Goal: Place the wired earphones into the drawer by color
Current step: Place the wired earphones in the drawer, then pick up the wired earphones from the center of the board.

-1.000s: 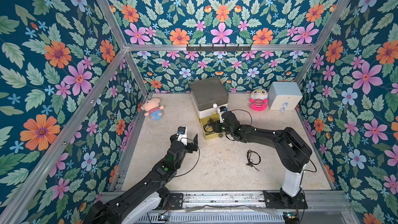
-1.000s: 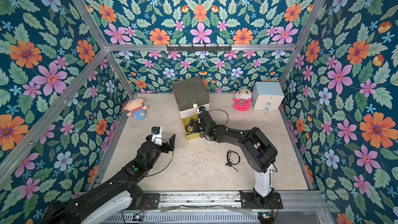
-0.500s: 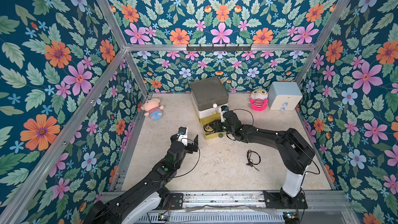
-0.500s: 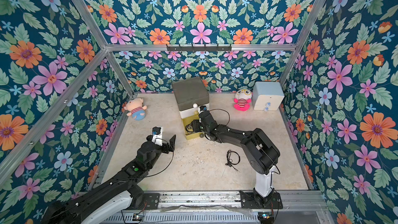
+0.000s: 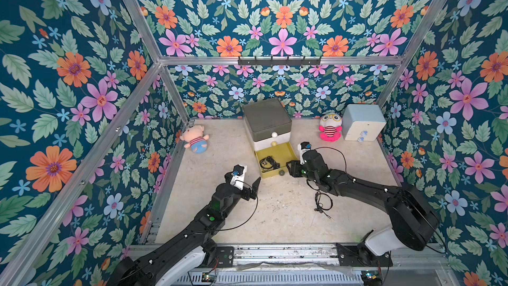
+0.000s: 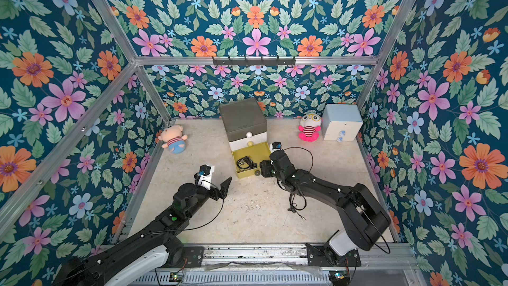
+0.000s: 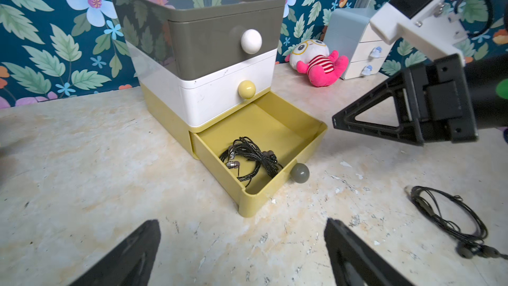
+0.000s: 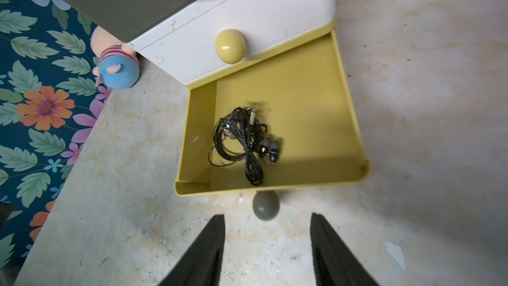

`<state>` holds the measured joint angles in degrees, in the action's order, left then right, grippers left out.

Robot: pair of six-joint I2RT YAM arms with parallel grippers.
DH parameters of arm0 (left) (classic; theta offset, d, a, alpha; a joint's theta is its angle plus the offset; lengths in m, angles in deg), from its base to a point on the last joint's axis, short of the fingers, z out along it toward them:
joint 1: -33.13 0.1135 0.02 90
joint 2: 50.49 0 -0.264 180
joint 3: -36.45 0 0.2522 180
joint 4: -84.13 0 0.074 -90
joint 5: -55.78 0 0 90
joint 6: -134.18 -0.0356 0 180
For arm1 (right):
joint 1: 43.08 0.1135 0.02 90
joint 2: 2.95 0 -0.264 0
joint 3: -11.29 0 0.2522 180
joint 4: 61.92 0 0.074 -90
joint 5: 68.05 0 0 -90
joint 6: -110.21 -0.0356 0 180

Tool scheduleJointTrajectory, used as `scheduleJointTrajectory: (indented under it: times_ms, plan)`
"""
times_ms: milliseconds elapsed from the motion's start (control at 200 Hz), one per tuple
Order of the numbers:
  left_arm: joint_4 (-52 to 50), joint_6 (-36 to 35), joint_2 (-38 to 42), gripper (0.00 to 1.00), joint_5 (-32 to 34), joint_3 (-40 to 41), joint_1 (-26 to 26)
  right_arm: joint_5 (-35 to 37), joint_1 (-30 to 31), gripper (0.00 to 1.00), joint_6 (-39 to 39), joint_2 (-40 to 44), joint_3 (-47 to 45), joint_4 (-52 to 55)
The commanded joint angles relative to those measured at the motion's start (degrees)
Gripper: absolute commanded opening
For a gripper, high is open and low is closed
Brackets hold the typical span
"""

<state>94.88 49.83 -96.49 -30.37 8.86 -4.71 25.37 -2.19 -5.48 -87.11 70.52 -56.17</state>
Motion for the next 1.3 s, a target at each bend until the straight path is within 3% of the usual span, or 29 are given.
scheduleJointTrajectory:
  times_ms: [0, 400, 560, 830, 1295]
  plan:
    - [2.6, -0.7, 0.2, 0.99, -2.5, 0.1, 0.1, 3.2, -0.7, 0.55, -1.3, 5.0, -4.2, 4.3]
    - [2.4, 0.1, -0.7, 0.99, -1.3, -0.1, 0.1, 8.5, -1.8, 0.58, -7.8, 29.0, -19.0, 17.3]
    - [2.4, 0.2, -0.9, 0.99, -1.5, -0.2, 0.1, 8.3, -1.8, 0.58, -9.9, 34.9, -22.2, 19.9]
    - [2.2, 0.2, -1.4, 0.99, -1.8, -0.4, 0.1, 5.7, -1.7, 0.58, -11.5, 33.5, -23.7, 20.3]
    - [2.0, 0.5, -1.3, 0.99, -1.6, -0.4, 0.1, 2.6, -1.7, 0.57, -11.1, 23.3, -23.8, 14.7]
